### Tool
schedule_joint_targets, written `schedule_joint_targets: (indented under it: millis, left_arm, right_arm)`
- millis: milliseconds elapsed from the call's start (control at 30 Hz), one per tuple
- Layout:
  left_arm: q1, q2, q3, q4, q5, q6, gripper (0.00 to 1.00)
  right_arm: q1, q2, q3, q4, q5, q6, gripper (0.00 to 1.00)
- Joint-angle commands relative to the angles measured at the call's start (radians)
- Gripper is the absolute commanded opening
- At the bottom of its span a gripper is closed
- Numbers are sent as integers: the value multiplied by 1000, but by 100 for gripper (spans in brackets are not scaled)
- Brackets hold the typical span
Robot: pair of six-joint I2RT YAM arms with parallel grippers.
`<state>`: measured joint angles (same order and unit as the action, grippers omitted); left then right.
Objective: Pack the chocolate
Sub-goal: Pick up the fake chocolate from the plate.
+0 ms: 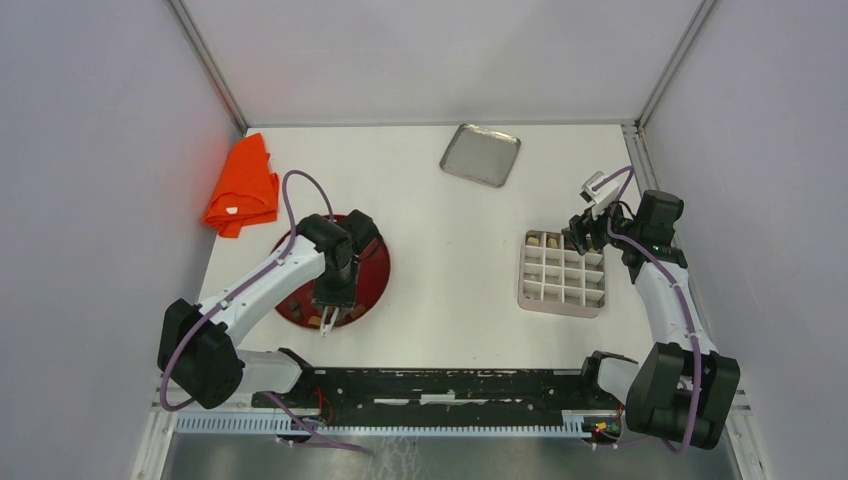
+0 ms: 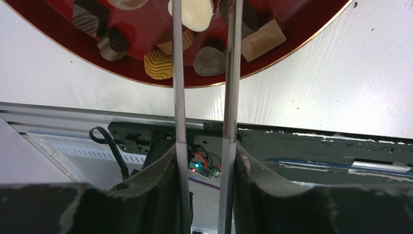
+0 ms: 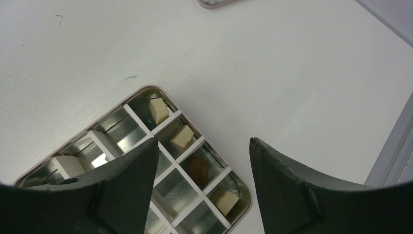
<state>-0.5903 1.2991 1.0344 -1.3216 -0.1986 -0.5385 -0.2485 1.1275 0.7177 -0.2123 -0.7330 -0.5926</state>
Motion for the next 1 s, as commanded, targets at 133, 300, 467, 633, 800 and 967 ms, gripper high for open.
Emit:
schedule_joint_targets:
  millis: [133, 300, 467, 633, 800, 967]
  left_arm:
    - [6, 16, 2, 36, 6, 40, 32]
    - [5, 1, 12, 26, 10, 34, 2]
    - [5, -39, 71, 7, 12, 22, 2]
    - [4, -78, 92, -4, 8, 12, 2]
    - [6, -101, 105, 8, 34, 8, 2]
    - [4, -149, 167, 87, 174, 8, 2]
  right_arm:
    - [5, -4, 35, 7, 0, -14, 75]
    - [3, -3, 34, 6, 1, -16, 74]
    - [5, -3, 34, 7, 1, -16, 74]
    - [5, -1, 35, 7, 6, -18, 74]
    - [5, 0, 34, 6, 9, -19, 74]
    - [4, 1, 34, 7, 9, -18, 75]
